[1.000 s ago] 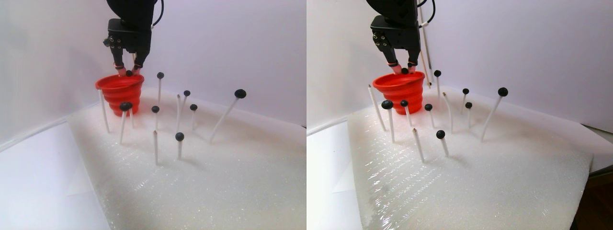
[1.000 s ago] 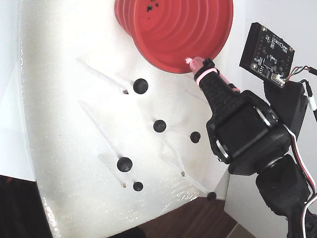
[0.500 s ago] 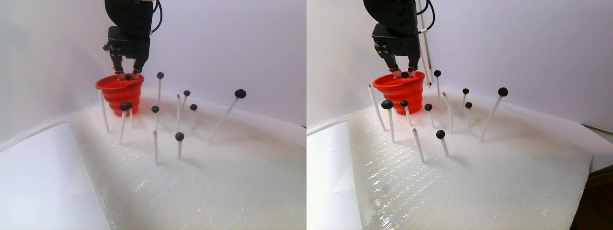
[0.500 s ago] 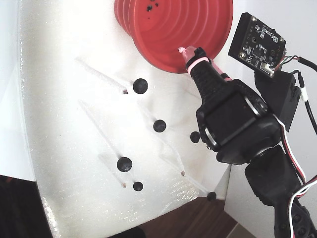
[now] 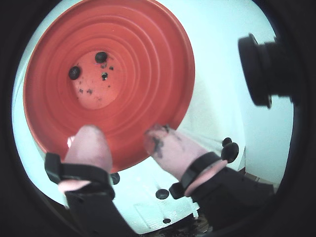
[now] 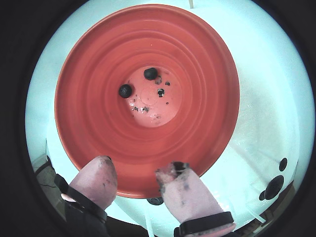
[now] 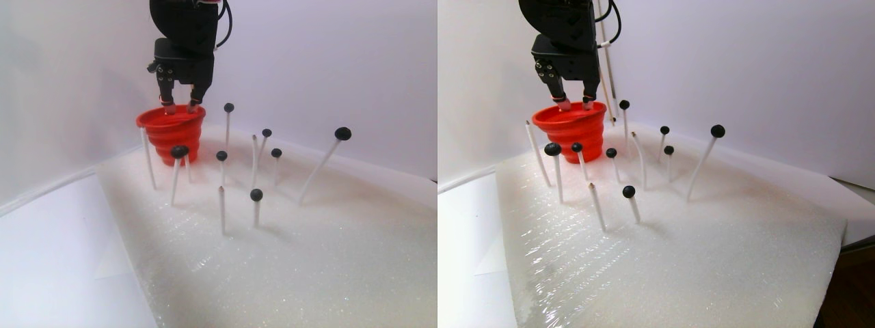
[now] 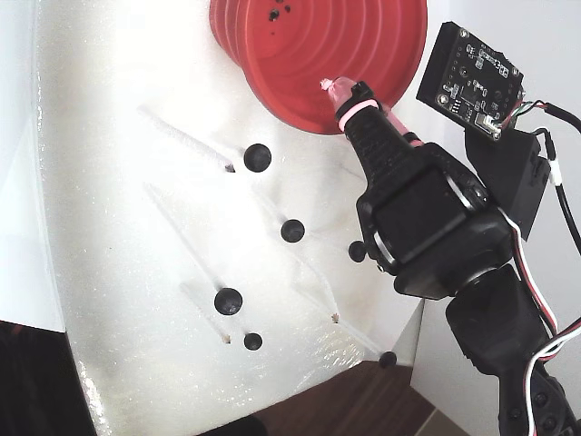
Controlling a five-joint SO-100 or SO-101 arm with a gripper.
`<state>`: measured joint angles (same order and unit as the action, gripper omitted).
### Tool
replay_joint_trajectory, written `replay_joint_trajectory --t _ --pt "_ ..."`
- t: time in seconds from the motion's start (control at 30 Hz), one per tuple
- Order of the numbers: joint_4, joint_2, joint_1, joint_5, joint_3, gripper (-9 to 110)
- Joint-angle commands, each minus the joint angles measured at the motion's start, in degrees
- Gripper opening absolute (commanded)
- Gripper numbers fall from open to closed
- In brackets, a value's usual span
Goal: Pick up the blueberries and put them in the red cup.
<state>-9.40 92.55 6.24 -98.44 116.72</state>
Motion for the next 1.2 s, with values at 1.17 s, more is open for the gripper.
replay_joint_trajectory --t 1.17 --pt "14.94 23.73 -6.68 -3.87 5.98 16"
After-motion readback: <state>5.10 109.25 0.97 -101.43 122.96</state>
